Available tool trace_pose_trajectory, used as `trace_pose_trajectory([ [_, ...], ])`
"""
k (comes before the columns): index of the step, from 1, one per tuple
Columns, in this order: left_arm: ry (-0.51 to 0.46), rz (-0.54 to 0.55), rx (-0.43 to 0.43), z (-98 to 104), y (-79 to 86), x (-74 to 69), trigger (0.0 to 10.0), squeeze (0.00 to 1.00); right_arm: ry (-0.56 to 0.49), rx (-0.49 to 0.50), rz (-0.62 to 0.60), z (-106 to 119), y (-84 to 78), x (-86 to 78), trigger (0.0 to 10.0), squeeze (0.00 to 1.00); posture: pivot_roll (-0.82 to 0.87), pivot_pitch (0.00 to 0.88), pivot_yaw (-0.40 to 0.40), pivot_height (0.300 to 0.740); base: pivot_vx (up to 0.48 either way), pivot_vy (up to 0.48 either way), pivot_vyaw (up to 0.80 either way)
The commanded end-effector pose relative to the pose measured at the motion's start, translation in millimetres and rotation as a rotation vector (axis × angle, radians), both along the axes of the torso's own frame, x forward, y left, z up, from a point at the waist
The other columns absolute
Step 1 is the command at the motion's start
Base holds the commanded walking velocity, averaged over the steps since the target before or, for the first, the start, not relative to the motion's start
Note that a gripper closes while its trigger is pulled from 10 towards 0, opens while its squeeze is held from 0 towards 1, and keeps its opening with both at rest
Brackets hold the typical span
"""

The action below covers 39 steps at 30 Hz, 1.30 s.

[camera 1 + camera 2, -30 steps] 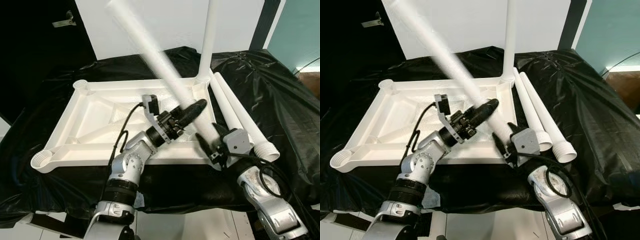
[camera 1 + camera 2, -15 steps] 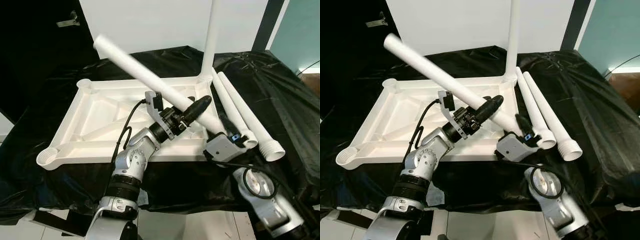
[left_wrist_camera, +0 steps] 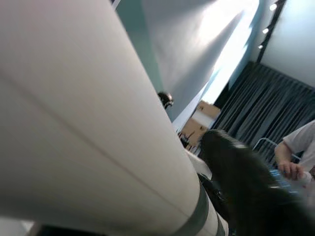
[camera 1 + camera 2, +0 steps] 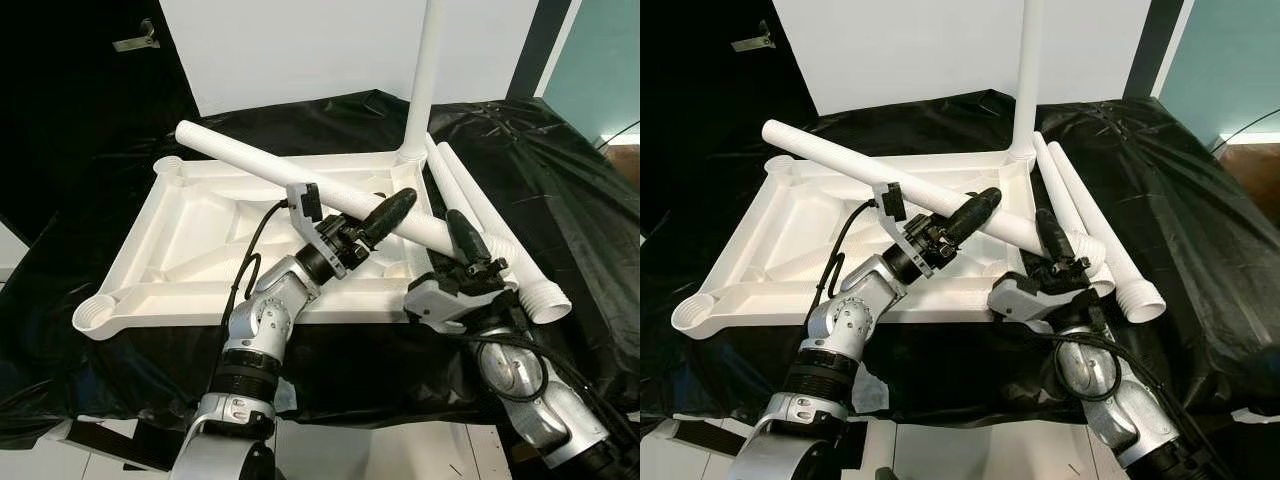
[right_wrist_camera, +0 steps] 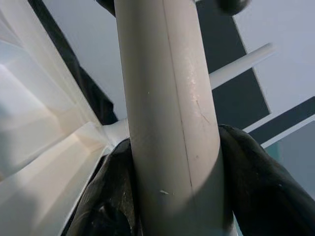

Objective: Building children table

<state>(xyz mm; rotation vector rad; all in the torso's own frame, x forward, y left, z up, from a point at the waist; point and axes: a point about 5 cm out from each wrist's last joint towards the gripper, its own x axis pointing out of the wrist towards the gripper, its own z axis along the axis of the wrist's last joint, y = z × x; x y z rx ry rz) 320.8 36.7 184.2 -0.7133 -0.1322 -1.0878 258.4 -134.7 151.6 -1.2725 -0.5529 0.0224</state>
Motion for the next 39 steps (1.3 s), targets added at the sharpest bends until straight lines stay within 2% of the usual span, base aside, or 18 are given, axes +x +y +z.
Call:
trace_pose_trajectory([
  [1,-0.046,-0.062,-0.057,10.9,-2.4,-4.0,0.0,0.00,0.051,-0.053,0.041,-16.4,5.8,-6.8,0.0,0.00,-0.19,0.026,0.075,0.740,0.000,0.000,0.00],
  [12,-0.068,-0.085,-0.082,14.4,-1.8,-7.6,0.0,0.00,0.018,-0.082,0.023,-21.2,6.6,-6.4,0.0,0.00,-0.19,0.027,0.078,0.740,0.000,0.000,0.00],
  [13,-0.069,-0.086,-0.084,14.6,-1.3,-7.4,0.0,0.00,0.028,-0.067,0.016,-22.2,5.8,-5.5,2.1,0.00,-0.19,0.026,0.079,0.740,0.000,0.000,0.00],
  [14,-0.069,-0.086,-0.084,14.6,-1.3,-7.4,0.0,0.00,0.028,-0.067,0.016,-22.2,5.8,-5.5,2.1,0.00,-0.19,0.026,0.079,0.740,0.000,0.000,0.00],
  [15,-0.071,-0.086,-0.085,14.7,-0.9,-7.2,0.0,0.00,0.037,-0.012,0.034,-20.8,7.0,-5.8,10.0,0.00,-0.19,0.026,0.079,0.740,0.000,0.000,0.00],
  [18,-0.071,-0.086,-0.085,14.6,-0.9,-7.2,0.0,0.00,0.041,0.018,0.049,-18.3,8.5,-6.4,10.0,0.00,-0.19,0.026,0.079,0.740,0.000,0.000,0.00],
  [20,-0.073,-0.086,-0.084,14.6,-1.0,-7.4,0.0,0.00,0.087,0.135,0.056,-13.2,8.7,-5.5,10.0,0.00,-0.19,0.029,0.079,0.740,0.000,0.000,0.00],
  [21,-0.078,-0.088,-0.081,14.3,-1.4,-7.9,0.0,0.00,0.134,0.231,0.051,-10.1,7.5,-3.8,10.0,1.00,-0.19,0.029,0.079,0.740,0.000,0.000,0.00],
  [22,-0.081,-0.089,-0.078,14.1,-1.8,-8.4,0.0,0.00,0.167,0.302,0.055,-7.7,6.8,-2.8,10.0,1.00,-0.19,0.029,0.079,0.740,0.000,0.000,0.00],
  [25,-0.088,-0.098,-0.072,13.4,-3.4,-10.0,0.0,0.00,0.232,0.411,0.074,0.3,8.1,0.5,10.0,1.00,-0.20,0.032,0.077,0.740,0.000,0.000,0.00],
  [28,-0.094,-0.105,-0.065,12.6,-4.5,-11.2,0.0,0.00,0.274,0.453,0.094,5.4,10.8,3.1,10.0,1.00,-0.20,0.032,0.076,0.740,0.000,0.000,0.00],
  [29,-0.095,-0.107,-0.064,12.4,-4.9,-11.5,0.0,0.00,0.291,0.477,0.096,7.7,11.4,4.8,10.0,0.35,-0.20,0.032,0.076,0.740,0.000,0.000,0.00],
  [30,-0.095,-0.108,-0.063,12.4,-5.1,-11.6,0.0,0.00,0.303,0.503,0.097,10.5,11.5,6.5,10.0,0.00,-0.20,0.032,0.075,0.740,0.000,0.000,0.00],
  [34,-0.097,-0.110,-0.065,12.9,-5.3,-11.8,0.0,0.00,0.364,0.584,0.109,15.5,11.0,11.4,10.0,0.00,-0.20,0.030,0.073,0.740,0.000,0.000,0.00],
  [35,-0.099,-0.113,-0.067,13.4,-5.3,-12.2,0.0,0.00,0.455,0.643,0.146,17.1,11.6,14.3,10.0,0.00,-0.20,0.028,0.074,0.740,0.000,0.000,0.00],
  [36,-0.099,-0.113,-0.067,13.4,-5.3,-12.2,0.0,0.00,0.455,0.643,0.146,17.1,11.6,14.3,10.0,0.00,-0.20,0.028,0.074,0.740,0.000,0.000,0.00],
  [37,-0.101,-0.116,-0.068,13.7,-5.2,-12.6,0.0,0.00,0.531,0.687,0.184,17.8,12.8,15.6,10.0,0.00,-0.20,0.028,0.075,0.740,0.000,0.000,0.00],
  [39,-0.101,-0.116,-0.068,13.7,-5.2,-12.6,0.0,0.00,0.531,0.687,0.184,17.8,12.8,15.6,10.0,0.00,-0.20,0.028,0.075,0.740,0.000,0.000,0.00],
])
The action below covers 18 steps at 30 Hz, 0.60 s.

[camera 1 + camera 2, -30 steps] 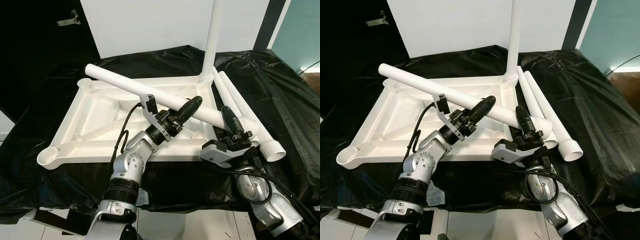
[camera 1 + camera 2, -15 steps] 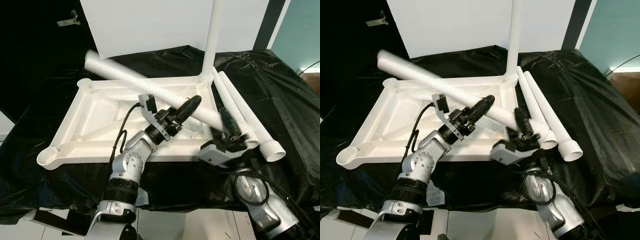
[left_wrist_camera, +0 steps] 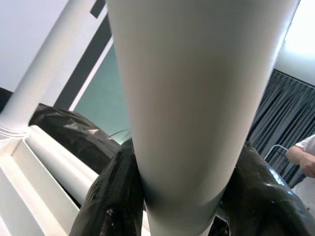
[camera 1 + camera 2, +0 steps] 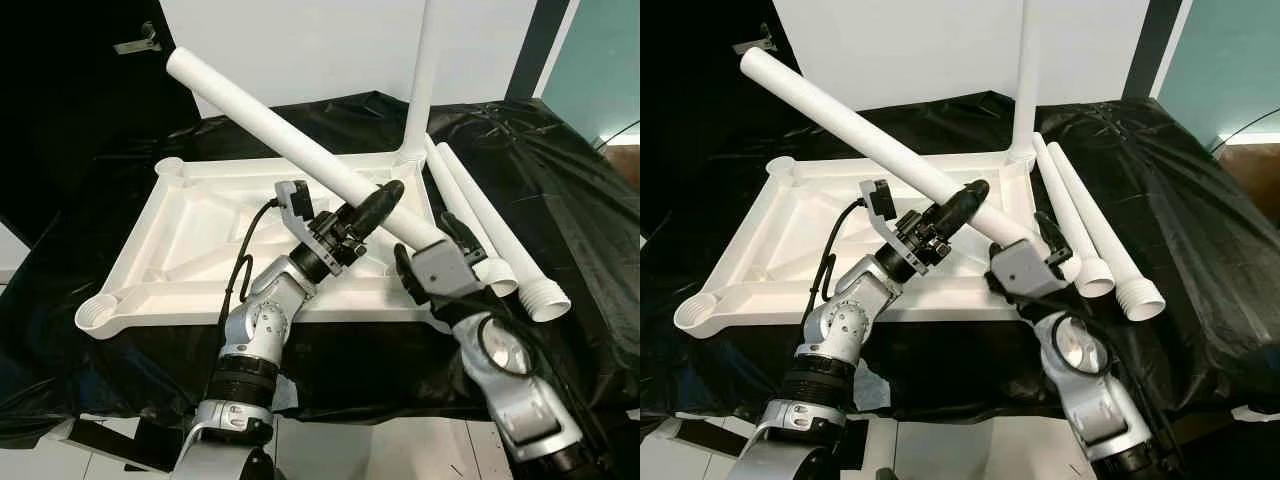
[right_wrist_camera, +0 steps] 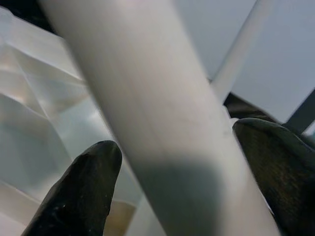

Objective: Building children table

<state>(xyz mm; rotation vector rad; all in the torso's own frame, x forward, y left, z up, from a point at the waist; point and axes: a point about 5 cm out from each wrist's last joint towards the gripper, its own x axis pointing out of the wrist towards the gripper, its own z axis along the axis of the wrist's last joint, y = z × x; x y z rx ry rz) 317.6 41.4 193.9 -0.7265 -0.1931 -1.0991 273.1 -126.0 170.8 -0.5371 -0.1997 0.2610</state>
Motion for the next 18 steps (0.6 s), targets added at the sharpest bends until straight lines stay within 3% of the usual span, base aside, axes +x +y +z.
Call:
trace_pose_trajectory([
  [1,-0.063,-0.125,-0.021,3.8,-10.1,-10.1,0.0,0.00,0.090,0.047,0.106,-1.0,7.7,-0.6,10.0,0.00,-0.20,0.025,0.075,0.740,0.000,0.000,0.00],
  [4,-0.074,-0.139,-0.007,2.2,-11.5,-12.7,0.0,0.00,0.169,0.066,0.216,1.3,11.5,-4.9,10.0,0.00,-0.20,0.025,0.070,0.740,0.000,0.000,0.00],
  [10,-0.084,-0.140,0.001,1.7,-12.8,-14.6,0.0,0.00,0.219,0.060,0.284,3.4,15.3,-7.7,10.0,0.00,-0.19,0.026,0.067,0.740,0.000,0.000,0.00],
  [11,-0.085,-0.139,0.001,1.5,-12.6,-15.0,0.0,0.00,0.228,0.066,0.290,2.9,16.7,-8.5,3.4,0.00,-0.19,0.027,0.067,0.740,0.000,0.000,0.00],
  [12,-0.085,-0.139,0.001,1.5,-12.6,-15.0,0.0,0.00,0.228,0.066,0.290,2.9,16.7,-8.5,3.4,0.00,-0.19,0.027,0.067,0.740,0.000,0.000,0.00],
  [13,-0.085,-0.141,0.003,1.0,-12.4,-15.7,0.0,0.00,0.238,0.079,0.299,1.9,18.6,-10.2,0.0,0.00,-0.19,0.029,0.068,0.740,0.000,0.000,0.00],
  [18,-0.085,-0.143,0.006,1.1,-11.6,-16.2,0.0,0.00,0.303,0.127,0.305,-1.2,17.8,-14.2,0.0,0.00,-0.19,0.032,0.072,0.740,0.000,0.000,0.00],
])
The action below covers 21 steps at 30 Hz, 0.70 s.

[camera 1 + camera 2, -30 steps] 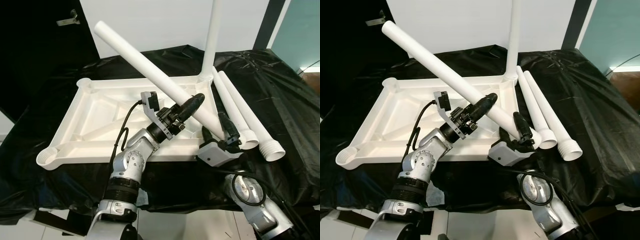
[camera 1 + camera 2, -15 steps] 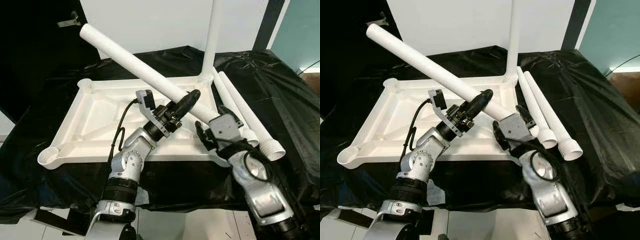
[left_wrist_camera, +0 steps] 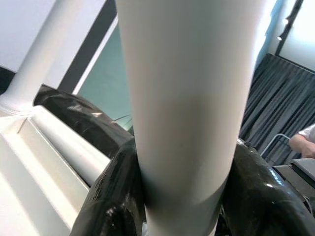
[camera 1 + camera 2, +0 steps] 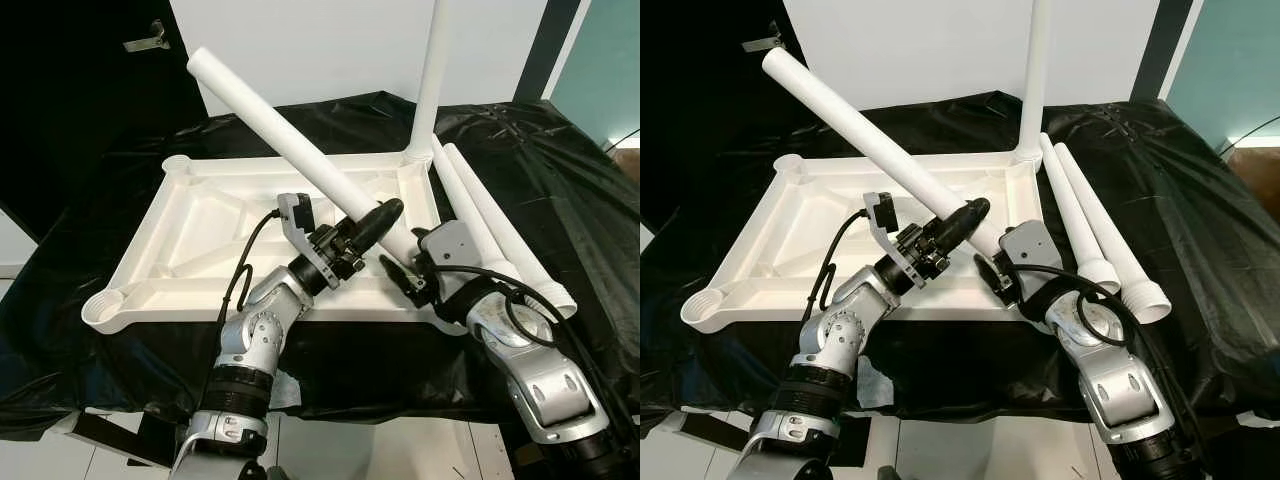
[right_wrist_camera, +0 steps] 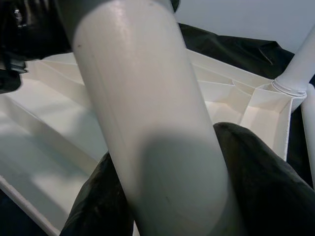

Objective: Building children table

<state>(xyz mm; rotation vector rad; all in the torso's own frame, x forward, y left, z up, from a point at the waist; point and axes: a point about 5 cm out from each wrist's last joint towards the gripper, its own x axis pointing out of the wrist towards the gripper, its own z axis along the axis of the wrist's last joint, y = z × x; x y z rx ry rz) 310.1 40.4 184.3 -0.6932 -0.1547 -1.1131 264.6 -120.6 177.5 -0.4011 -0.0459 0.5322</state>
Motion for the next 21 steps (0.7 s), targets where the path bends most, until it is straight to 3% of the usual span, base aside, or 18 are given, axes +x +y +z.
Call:
trace_pose_trajectory([
  [1,-0.093,-0.127,-0.046,11.7,-10.3,-8.5,0.0,0.00,0.085,0.056,0.071,-8.4,12.0,-6.2,0.0,0.00,-0.19,0.031,0.073,0.740,0.000,0.000,0.00],
  [9,-0.081,-0.084,-0.067,14.8,-9.9,-3.3,0.0,0.00,0.083,0.068,0.033,-9.5,12.9,-5.7,0.0,0.00,-0.19,0.032,0.073,0.740,0.000,0.000,0.00],
  [10,-0.069,-0.060,-0.065,14.0,-9.1,-0.6,0.3,1.00,0.077,0.066,0.020,-9.7,13.1,-5.0,0.0,0.00,-0.19,0.031,0.072,0.740,0.000,0.000,0.00],
  [11,-0.063,-0.050,-0.065,13.8,-8.3,0.8,4.1,1.00,0.068,0.058,0.004,-10.0,13.3,-4.2,0.0,0.00,-0.19,0.031,0.071,0.740,0.000,0.000,0.00],
  [12,-0.060,-0.045,-0.066,13.7,-7.8,1.5,4.1,1.00,0.061,0.052,-0.007,-10.1,13.3,-3.6,0.0,0.00,-0.19,0.031,0.071,0.740,0.000,0.000,0.00],
  [13,-0.065,-0.037,-0.059,14.2,-7.6,1.6,7.8,1.00,0.044,0.036,-0.021,-10.0,13.8,-2.7,0.0,0.00,-0.19,0.031,0.071,0.740,0.000,0.000,0.00],
  [15,-0.065,-0.037,-0.059,14.2,-7.6,1.6,7.8,1.00,0.044,0.036,-0.021,-10.0,13.8,-2.7,0.0,0.00,-0.19,0.031,0.071,0.740,0.000,0.000,0.00],
  [16,-0.069,-0.031,-0.053,14.6,-7.5,1.5,10.0,1.00,0.033,0.025,-0.029,-9.7,14.1,-2.3,0.0,0.00,-0.19,0.031,0.071,0.740,0.000,0.000,0.00],
  [17,-0.067,0.000,-0.038,15.7,-7.4,3.8,10.0,1.00,-0.018,-0.057,-0.056,-9.9,14.5,-0.9,0.0,0.00,-0.19,0.030,0.065,0.740,0.000,0.000,0.00],
  [18,-0.067,0.000,-0.038,15.7,-7.4,3.8,10.0,1.00,-0.018,-0.057,-0.056,-9.9,14.5,-0.9,0.0,0.00,-0.19,0.030,0.065,0.740,0.000,0.000,0.00],
  [20,-0.061,0.059,-0.021,18.1,-6.8,8.3,10.0,1.00,-0.117,-0.202,-0.097,-10.5,15.1,0.9,0.0,0.00,-0.18,0.029,0.063,0.740,0.000,0.000,0.00],
  [21,-0.051,0.097,-0.013,19.2,-5.7,11.6,10.0,1.00,-0.150,-0.227,-0.122,-10.8,15.2,1.5,0.0,0.00,-0.18,0.031,0.063,0.740,0.000,0.000,0.00],
])
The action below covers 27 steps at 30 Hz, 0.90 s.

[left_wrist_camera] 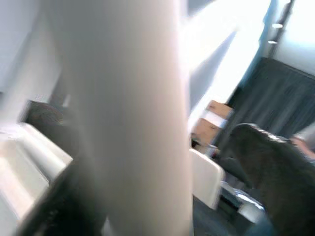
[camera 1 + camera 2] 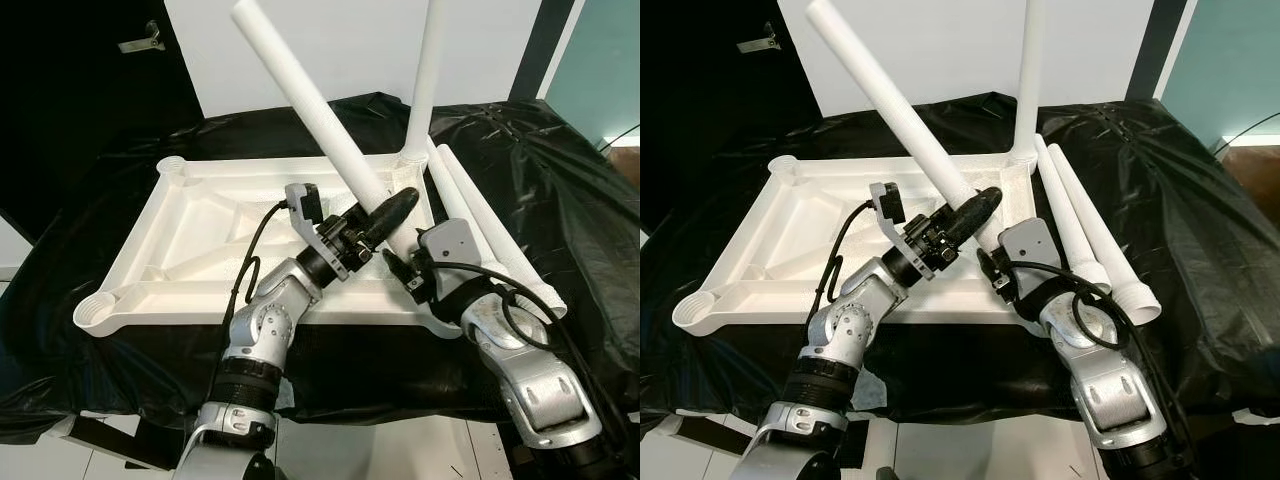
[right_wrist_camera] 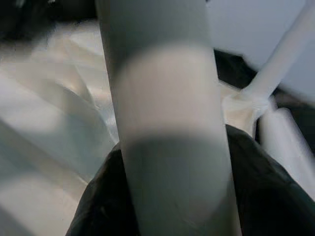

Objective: Building children table

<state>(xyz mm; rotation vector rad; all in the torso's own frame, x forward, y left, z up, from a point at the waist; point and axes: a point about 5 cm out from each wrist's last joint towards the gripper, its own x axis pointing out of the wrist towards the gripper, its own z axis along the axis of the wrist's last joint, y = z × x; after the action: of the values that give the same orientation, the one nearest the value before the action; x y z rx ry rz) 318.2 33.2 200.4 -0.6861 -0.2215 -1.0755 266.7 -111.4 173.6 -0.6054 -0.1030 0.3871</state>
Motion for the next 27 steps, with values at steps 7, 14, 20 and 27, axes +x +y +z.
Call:
trace_pose_trajectory([
  [7,0.026,0.094,0.014,5.8,4.8,10.7,10.0,0.00,-0.134,-0.160,-0.084,-9.1,2.4,3.1,0.0,0.00,-0.18,0.035,0.065,0.740,0.000,0.000,0.00],
  [14,0.028,0.090,0.008,7.4,4.3,11.1,10.0,0.00,-0.206,-0.217,-0.129,-12.7,-2.8,4.6,0.0,0.00,-0.18,0.033,0.067,0.740,0.000,0.000,0.00],
  [20,0.031,0.101,-0.031,12.4,5.9,14.0,0.0,0.00,-0.362,-0.264,-0.226,-12.4,-10.6,2.9,0.0,0.00,-0.18,0.028,0.072,0.740,0.000,0.000,0.00],
  [27,0.013,0.108,-0.048,14.3,7.8,13.6,0.0,0.00,-0.439,-0.260,-0.281,-8.6,-14.3,2.0,0.0,0.00,-0.18,0.028,0.075,0.740,0.000,0.000,0.00],
])
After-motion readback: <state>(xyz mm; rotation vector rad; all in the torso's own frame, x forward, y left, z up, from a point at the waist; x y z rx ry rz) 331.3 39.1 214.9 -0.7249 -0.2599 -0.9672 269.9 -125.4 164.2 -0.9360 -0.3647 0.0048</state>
